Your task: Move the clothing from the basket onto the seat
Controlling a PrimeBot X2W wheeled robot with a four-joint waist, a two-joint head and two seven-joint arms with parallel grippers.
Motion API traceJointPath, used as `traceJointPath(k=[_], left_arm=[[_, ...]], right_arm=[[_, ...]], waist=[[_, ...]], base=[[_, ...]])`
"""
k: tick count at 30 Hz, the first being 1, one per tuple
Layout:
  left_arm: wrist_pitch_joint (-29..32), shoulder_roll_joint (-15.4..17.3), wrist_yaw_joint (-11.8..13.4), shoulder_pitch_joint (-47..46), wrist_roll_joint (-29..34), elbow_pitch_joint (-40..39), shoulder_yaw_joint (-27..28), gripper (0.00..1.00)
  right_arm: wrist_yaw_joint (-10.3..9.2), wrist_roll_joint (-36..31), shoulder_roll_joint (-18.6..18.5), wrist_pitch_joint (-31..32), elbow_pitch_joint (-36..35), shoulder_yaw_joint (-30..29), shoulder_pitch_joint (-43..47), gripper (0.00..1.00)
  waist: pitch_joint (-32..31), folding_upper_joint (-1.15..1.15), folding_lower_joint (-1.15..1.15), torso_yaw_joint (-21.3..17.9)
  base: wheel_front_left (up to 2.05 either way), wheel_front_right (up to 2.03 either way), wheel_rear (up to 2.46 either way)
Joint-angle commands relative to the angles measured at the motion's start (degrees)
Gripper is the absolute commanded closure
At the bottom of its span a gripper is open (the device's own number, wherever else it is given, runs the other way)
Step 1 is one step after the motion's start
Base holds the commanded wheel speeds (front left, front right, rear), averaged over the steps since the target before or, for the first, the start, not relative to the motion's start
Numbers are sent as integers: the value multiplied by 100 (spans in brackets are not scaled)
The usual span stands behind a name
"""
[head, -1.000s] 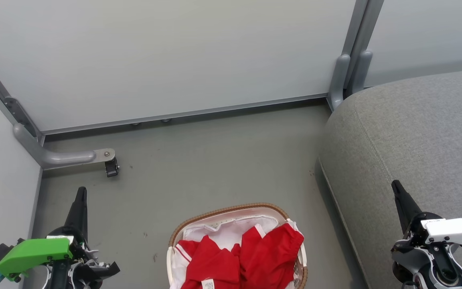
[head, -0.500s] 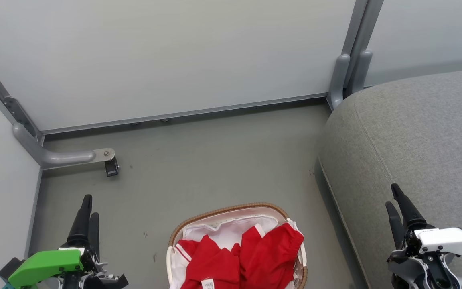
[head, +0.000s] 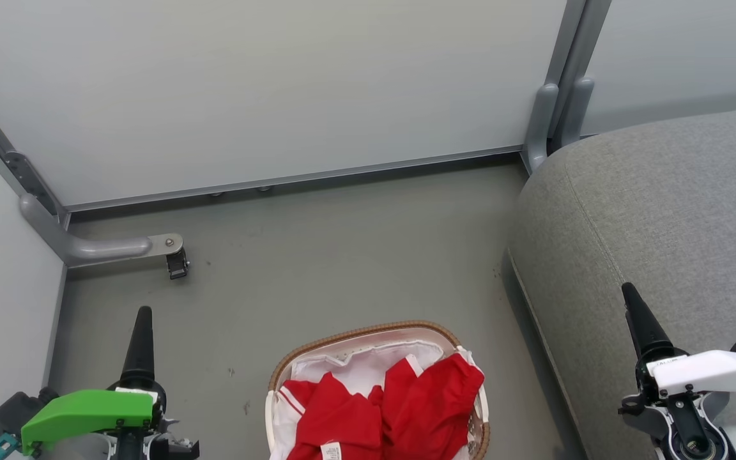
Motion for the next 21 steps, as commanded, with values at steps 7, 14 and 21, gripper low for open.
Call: traceJointPath(k=[7,14,21], left_arm=[[-209,31,24,-193,1109,-106,-78,0],[-354,35,128,-191,1953,-64,-241,0],[-493,39,241,-208,2698,-9,-367,0]], right_arm=[[1,-890,-184,-216,-108,145,-220,0],[1,-1595,-201,-364,-90,229,-248,0],[1,-2190,-247,-501,-53,336,-280,0]], waist=[[16,0,0,3],[28,0,0,8],[35,0,0,9]], base=[[0,0,0],[0,0,0],[0,0,0]])
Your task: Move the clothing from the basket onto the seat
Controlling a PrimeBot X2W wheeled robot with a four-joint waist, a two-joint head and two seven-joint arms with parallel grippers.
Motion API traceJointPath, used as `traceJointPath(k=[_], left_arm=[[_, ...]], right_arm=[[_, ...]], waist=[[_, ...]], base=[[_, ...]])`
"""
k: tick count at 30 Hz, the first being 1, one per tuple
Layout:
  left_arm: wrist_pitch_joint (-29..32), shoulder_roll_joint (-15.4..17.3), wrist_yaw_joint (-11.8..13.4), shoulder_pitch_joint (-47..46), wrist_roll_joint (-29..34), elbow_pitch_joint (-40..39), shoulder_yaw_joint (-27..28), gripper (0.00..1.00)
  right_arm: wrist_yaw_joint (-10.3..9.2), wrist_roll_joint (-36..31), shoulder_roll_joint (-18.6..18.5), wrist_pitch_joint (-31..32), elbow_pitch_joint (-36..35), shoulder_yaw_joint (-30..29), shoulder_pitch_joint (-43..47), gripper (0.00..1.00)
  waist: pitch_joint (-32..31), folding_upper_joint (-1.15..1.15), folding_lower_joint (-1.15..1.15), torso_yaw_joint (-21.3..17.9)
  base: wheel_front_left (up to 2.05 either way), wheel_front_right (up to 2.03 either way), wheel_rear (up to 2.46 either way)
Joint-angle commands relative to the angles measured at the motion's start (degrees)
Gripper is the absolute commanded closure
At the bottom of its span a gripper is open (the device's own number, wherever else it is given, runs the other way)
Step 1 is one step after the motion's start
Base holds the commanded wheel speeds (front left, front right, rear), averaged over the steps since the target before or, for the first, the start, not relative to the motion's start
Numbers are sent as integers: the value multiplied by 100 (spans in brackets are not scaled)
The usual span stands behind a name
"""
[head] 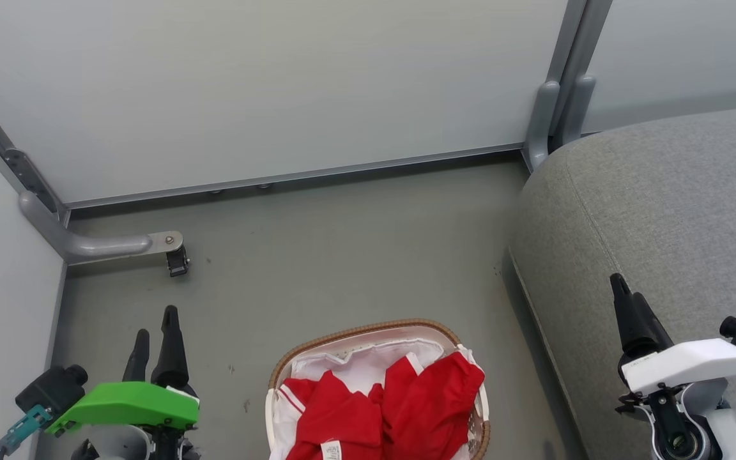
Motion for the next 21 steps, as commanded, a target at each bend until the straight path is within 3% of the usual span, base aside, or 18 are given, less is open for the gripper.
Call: traceJointPath(k=[1,21], left_arm=[[-66,38,40,-181,250,-39,-25,0],[-410,221,438,-173,1776,131,-366,0]], right_arm=[[1,-199,-67,-65,-54,32,-149,0],[2,-1611,-201,-411,138,314,-213,0]], waist=[[1,0,0,-1],[4,0,0,4]], base=[[0,0,0],[0,0,0]])
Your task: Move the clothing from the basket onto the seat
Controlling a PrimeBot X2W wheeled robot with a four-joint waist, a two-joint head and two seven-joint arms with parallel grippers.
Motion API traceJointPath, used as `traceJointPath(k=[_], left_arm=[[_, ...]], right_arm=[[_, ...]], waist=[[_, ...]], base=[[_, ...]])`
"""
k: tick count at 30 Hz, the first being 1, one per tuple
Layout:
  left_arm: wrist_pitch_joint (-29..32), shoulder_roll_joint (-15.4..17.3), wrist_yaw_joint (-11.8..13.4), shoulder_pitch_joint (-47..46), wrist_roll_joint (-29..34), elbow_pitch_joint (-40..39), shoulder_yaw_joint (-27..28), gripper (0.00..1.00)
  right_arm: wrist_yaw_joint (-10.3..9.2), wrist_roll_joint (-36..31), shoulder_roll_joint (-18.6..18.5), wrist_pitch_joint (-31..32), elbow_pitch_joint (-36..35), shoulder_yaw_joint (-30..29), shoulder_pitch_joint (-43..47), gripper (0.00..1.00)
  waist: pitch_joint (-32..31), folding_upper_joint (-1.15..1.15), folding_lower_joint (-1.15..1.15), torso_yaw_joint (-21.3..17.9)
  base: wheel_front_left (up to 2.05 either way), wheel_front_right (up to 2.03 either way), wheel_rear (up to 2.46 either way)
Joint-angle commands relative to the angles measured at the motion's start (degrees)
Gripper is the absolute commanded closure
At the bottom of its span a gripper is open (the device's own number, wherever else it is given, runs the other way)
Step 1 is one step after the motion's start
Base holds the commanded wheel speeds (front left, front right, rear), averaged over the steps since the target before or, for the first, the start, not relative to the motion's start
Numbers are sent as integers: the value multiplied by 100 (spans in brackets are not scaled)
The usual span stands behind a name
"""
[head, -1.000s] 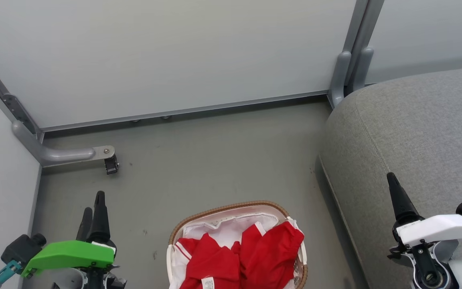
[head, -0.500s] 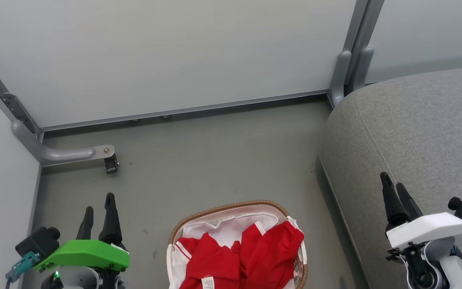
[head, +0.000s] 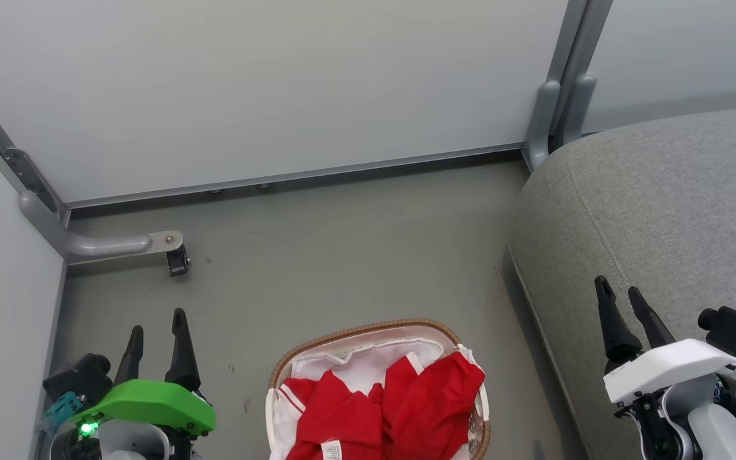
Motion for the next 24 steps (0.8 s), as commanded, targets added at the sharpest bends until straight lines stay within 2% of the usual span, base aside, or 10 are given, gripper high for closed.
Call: traceJointPath(k=[1,9,24], left_arm=[[-70,62,47,-117,172,-23,-28,0],[-184,127,154,-89,649,54,-144,0],[-393,95,119,-103,1358,101,-186,0]], right_arm=[[2,-169,-74,-63,-19,24,-133,0],[2,-650,-117,-183,107,131,-157,0],[2,-1345,-133,-389,236,245,-160,0]], waist=[[-2,0,0,1],[-4,0,0,3],[16,0,0,9]], base=[[0,0,0],[0,0,0],[0,0,0]])
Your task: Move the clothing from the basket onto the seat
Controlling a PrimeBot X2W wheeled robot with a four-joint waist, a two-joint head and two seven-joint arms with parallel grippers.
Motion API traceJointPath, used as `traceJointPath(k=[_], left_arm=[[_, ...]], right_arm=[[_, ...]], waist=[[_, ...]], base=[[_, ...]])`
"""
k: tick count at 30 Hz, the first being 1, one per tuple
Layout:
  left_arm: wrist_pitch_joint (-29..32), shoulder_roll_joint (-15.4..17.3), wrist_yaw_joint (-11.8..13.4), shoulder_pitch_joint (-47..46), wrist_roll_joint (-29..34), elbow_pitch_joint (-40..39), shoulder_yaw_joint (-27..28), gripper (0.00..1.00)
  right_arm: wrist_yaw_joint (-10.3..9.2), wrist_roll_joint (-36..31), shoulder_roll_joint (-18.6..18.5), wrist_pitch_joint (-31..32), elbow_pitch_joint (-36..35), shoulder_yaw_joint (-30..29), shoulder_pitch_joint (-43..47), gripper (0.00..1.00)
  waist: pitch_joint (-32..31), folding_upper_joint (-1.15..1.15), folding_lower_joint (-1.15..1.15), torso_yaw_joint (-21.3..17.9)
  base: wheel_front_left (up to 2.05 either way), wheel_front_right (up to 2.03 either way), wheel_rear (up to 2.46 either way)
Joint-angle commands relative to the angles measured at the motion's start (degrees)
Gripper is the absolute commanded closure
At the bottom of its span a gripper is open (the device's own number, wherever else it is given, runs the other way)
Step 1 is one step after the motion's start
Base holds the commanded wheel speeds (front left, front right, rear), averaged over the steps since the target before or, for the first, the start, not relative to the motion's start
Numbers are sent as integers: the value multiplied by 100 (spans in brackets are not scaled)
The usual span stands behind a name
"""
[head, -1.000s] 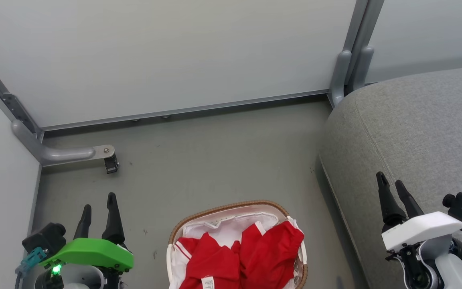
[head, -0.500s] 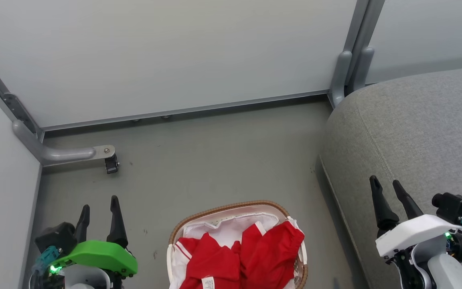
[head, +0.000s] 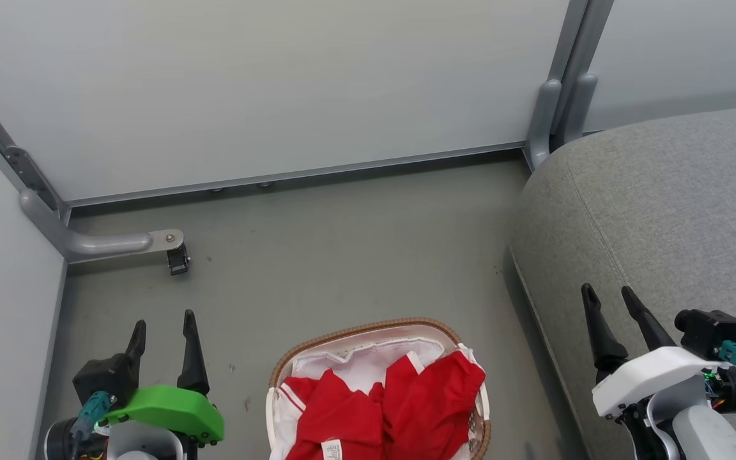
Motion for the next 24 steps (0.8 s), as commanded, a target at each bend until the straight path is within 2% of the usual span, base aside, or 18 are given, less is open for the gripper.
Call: traceJointPath(k=[1,9,18,24], left_arm=[[-59,20,-18,-96,166,-18,14,0],[-156,-17,-77,-74,540,-46,47,0],[-260,-115,-282,-27,836,-50,98,0],[-320,-163,-482,-179,947,154,-4,0]], right_arm=[[1,-136,-51,-67,-4,23,-92,0],[1,-444,-108,-165,49,79,-105,0],[2,-683,-113,-269,109,130,-120,0],[1,-823,-181,-329,41,186,-268,0]], waist=[[2,0,0,0],[24,0,0,3],[116,0,0,-17],[450,0,0,-102]], base=[[0,0,0],[0,0,0],[0,0,0],[0,0,0]])
